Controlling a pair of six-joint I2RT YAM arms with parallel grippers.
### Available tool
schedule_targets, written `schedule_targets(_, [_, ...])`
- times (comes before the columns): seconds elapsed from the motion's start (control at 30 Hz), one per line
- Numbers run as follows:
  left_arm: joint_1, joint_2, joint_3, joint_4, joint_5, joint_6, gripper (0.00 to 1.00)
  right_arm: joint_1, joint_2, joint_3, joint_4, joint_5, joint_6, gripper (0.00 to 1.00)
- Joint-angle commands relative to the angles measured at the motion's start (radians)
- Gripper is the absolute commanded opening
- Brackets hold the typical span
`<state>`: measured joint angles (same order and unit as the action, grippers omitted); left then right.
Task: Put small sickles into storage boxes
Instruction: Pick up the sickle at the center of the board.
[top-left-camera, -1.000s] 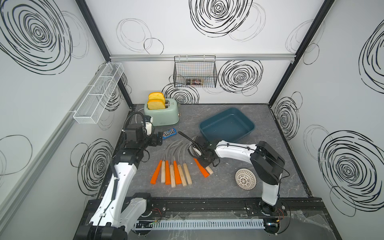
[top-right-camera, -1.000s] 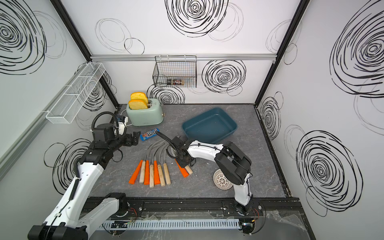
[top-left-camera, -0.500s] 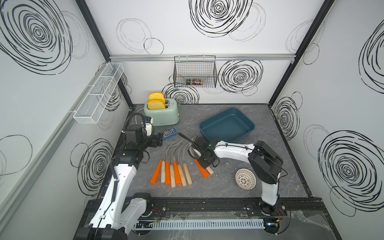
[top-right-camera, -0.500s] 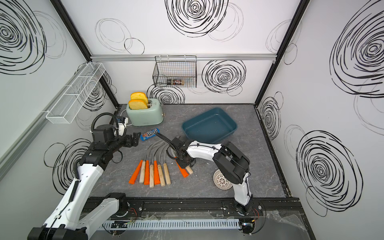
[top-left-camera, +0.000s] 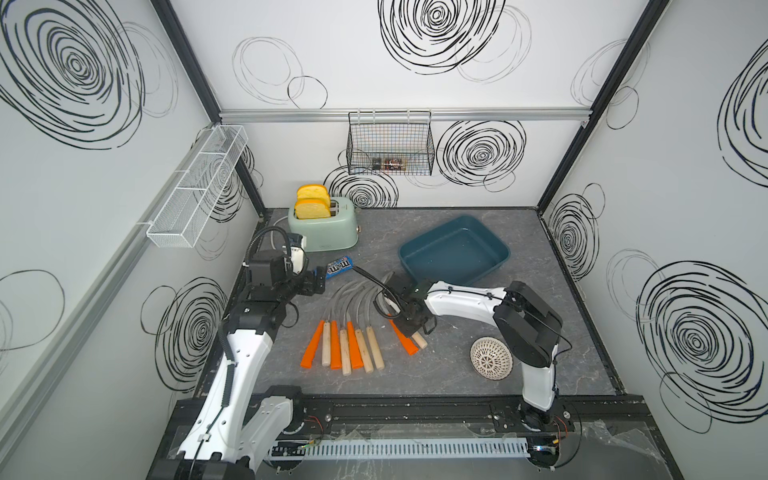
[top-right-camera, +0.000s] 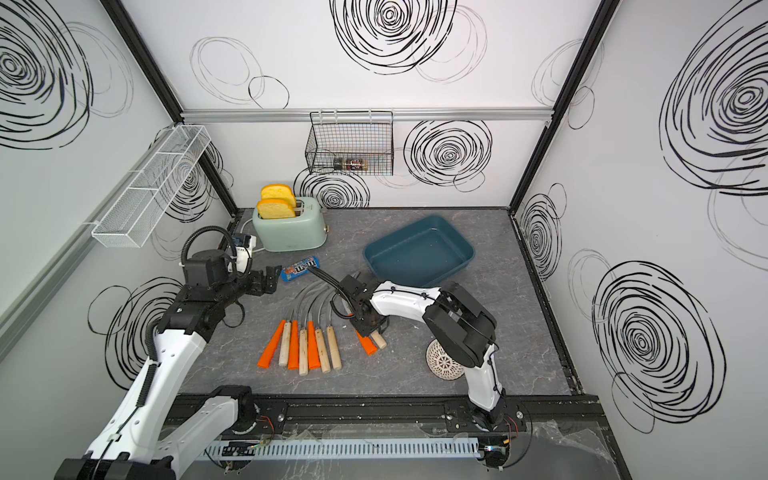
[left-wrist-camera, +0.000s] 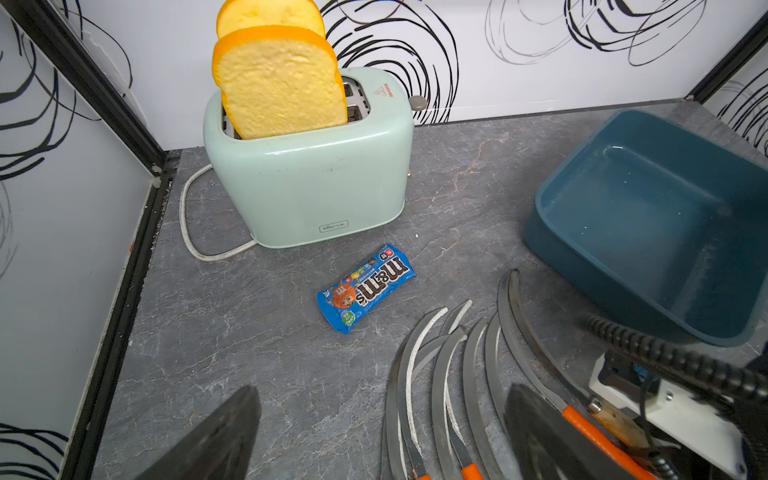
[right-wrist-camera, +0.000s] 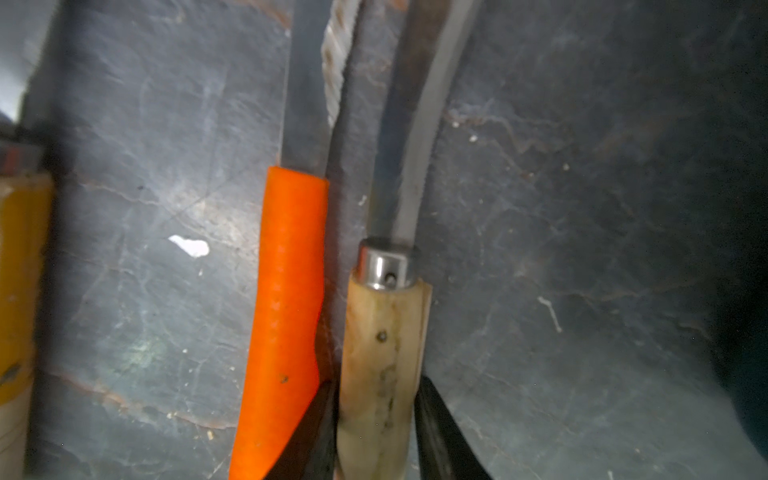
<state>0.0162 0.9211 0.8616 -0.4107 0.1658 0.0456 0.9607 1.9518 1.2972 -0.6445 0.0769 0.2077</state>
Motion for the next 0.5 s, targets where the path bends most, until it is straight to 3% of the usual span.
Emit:
schedule_targets(0.0, [0.015, -0.018, -0.009, 0.02, 0.016, 0.017, 0.96, 0.008, 0.043, 0.004, -0.045, 0.044, -0.007, 0.33])
schedule_targets(0.47, [0.016, -0.024, 0.002, 0.012, 0.016, 0.019, 0.96, 0.025, 0.054, 0.002, -0.049, 0.078, -0.002, 0.18])
